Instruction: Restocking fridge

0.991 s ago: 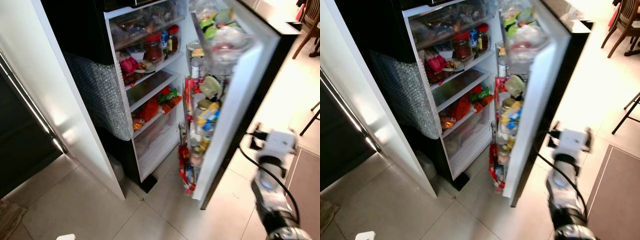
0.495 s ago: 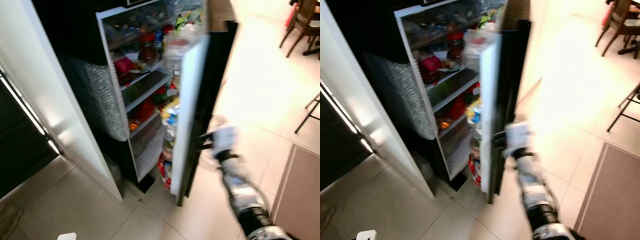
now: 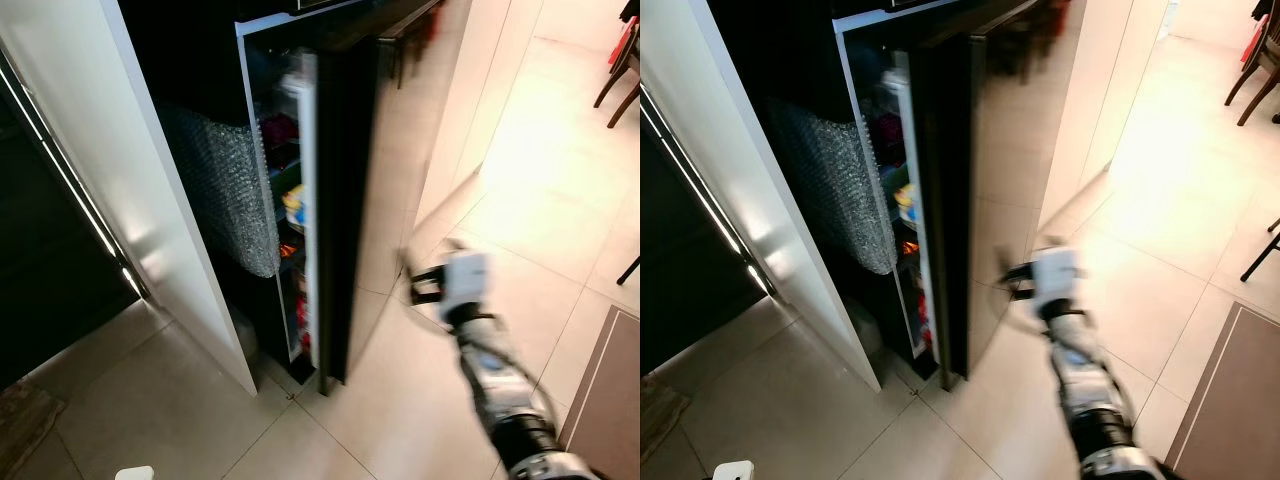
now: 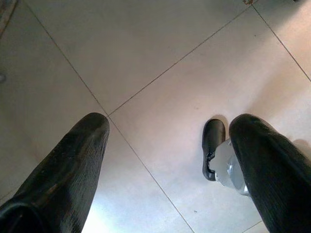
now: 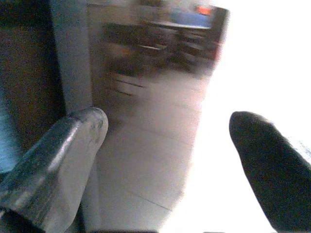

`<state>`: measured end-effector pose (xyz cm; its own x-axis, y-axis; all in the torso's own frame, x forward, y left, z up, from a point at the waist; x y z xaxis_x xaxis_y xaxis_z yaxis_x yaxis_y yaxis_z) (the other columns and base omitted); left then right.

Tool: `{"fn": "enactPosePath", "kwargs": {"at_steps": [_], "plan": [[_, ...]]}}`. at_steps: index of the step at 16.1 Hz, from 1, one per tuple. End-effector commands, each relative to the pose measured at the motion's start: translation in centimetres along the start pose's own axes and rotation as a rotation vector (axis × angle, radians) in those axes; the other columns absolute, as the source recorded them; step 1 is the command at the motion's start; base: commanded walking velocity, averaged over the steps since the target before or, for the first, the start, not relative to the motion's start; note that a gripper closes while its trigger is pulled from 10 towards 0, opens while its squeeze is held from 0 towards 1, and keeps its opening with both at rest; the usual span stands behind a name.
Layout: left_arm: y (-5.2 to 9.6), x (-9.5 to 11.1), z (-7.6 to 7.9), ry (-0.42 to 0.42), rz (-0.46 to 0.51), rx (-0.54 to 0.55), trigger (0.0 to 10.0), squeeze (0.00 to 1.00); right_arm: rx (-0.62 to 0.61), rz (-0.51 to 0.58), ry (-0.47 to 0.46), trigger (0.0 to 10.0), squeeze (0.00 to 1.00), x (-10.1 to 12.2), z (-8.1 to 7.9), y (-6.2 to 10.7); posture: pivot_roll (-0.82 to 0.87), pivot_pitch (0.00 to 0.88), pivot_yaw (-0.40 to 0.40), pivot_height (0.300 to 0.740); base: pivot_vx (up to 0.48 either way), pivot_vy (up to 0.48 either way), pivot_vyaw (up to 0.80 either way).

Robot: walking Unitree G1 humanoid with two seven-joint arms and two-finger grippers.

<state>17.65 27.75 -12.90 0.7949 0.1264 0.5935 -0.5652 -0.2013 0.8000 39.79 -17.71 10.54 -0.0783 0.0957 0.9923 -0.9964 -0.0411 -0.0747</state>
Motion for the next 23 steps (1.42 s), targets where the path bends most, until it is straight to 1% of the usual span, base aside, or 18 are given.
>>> {"fn": "enactPosePath", "kwargs": {"at_steps": [1,2,3,4,5,6,7,9,10,11,14,15,16,18,19,20,22,23], "plan": [[0.1,-0.4,-0.3,-0.007,-0.013,0.007,10.0,0.0,-0.134,-0.064,-0.03,10.0,0.0,-1.5,2.7,0.5,-0.02,0.0,0.003,0.74,0.0,0.0,0.0],[0.1,-0.5,-0.3,-0.006,-0.015,0.007,10.0,0.0,-0.308,-0.171,-0.057,10.0,0.0,-4.2,6.6,2.2,-0.02,0.0,0.001,0.74,0.0,0.0,0.0],[0.1,-0.5,-0.2,-0.004,-0.015,0.007,10.0,0.0,-0.443,-0.273,-0.074,10.0,0.0,-6.7,9.4,4.3,-0.02,0.0,0.001,0.74,0.0,0.0,0.0],[0.1,-0.6,-0.1,-0.005,-0.016,0.005,10.0,0.0,-0.504,-0.37,-0.081,10.0,0.0,-8.9,10.7,6.1,-0.02,0.0,-0.002,0.74,0.0,0.0,0.0],[0.1,-0.7,0.0,-0.006,-0.017,0.002,10.0,0.0,-0.533,-0.499,-0.088,10.0,0.0,-11.7,11.4,8.6,-0.02,0.0,-0.005,0.74,0.0,0.0,0.0],[0.1,-0.7,0.2,-0.007,-0.017,-0.001,10.0,0.0,-0.518,-0.628,-0.116,10.0,0.0,-14.5,11.0,11.2,-0.02,0.0,-0.006,0.74,0.0,0.0,0.0],[0.1,-0.7,0.2,-0.007,-0.017,-0.003,10.0,0.0,-0.497,-0.707,-0.119,10.0,0.0,-16.1,10.5,12.8,-0.02,0.0,-0.006,0.74,0.0,0.0,0.0],[0.1,-0.8,0.3,-0.011,-0.018,-0.005,10.0,0.0,-0.408,-0.911,-0.157,10.0,0.0,-20.1,7.9,17.8,-0.02,0.0,0.001,0.74,0.0,0.0,0.0],[0.1,-0.8,0.3,-0.012,-0.019,-0.006,10.0,0.0,-0.424,-0.955,-0.205,10.0,0.0,-20.9,7.4,19.2,-0.02,0.0,0.001,0.74,0.0,0.0,0.0],[0.2,-0.9,0.3,-0.019,-0.022,-0.01,10.0,0.0,-0.402,-1.02,-0.211,10.0,0.0,-21.9,6.4,20.9,-0.02,0.0,0.005,0.74,0.0,0.0,0.0],[0.2,-1.1,0.6,-0.032,-0.029,-0.024,10.0,0.0,-0.347,-1.076,-0.239,10.0,0.0,-22.9,4.5,22.4,-0.02,0.0,0.004,0.74,0.0,0.0,0.0],[0.1,-1.2,0.9,-0.033,-0.031,-0.029,10.0,0.0,-0.343,-1.08,-0.25,10.0,0.0,-22.9,4.4,22.6,-0.02,0.0,-0.002,0.74,0.0,0.0,0.0],[0.1,-1.2,1.5,-0.035,-0.033,-0.043,10.0,0.0,-0.333,-1.087,-0.258,10.0,0.0,-23.0,4.3,22.9,-0.02,0.0,-0.004,0.74,0.0,0.0,0.0],[0.0,-1.3,2.3,-0.058,-0.042,-0.071,10.0,0.0,-0.308,-1.091,-0.232,10.0,0.0,-23.0,4.5,22.9,-0.04,0.0,0.004,0.74,0.0,0.0,0.0],[0.0,-1.3,2.9,-0.092,-0.049,-0.096,10.0,0.0,-0.309,-1.083,-0.239,10.0,0.0,-22.9,4.6,22.8,-0.05,0.0,0.012,0.74,0.0,0.0,0.0],[-0.1,-1.1,3.1,-0.102,-0.046,-0.103,10.0,0.0,-0.305,-1.076,-0.241,10.0,0.0,-22.9,4.6,22.6,-0.05,0.0,0.022,0.74,0.0,0.0,0.0],[-0.3,-0.4,3.2,-0.095,-0.033,-0.098,10.0,0.0,-0.286,-1.075,-0.228,10.0,0.0,-22.9,4.2,22.4,-0.06,0.0,0.034,0.74,0.0,0.0,0.0],[-0.4,0.1,3.0,-0.107,-0.024,-0.097,10.0,0.0,-0.29,-1.071,-0.238,10.0,0.0,-22.8,3.9,22.0,-0.06,0.0,0.04,0.74,0.0,0.0,0.0]]}}
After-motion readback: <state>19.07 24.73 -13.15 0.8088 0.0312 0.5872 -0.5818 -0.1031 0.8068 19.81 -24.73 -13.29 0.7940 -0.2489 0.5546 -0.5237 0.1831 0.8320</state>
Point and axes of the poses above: a point about 5 cm out from each wrist's last joint towards the gripper, its own y axis pointing back from the gripper into the wrist, its own x axis along the axis of the wrist's last joint, z = x × y, the point moved 6 cm from there along -y, pointing out of the wrist towards the gripper, and after that the axes turned 2 degrees about y, right-handed, at the moved point
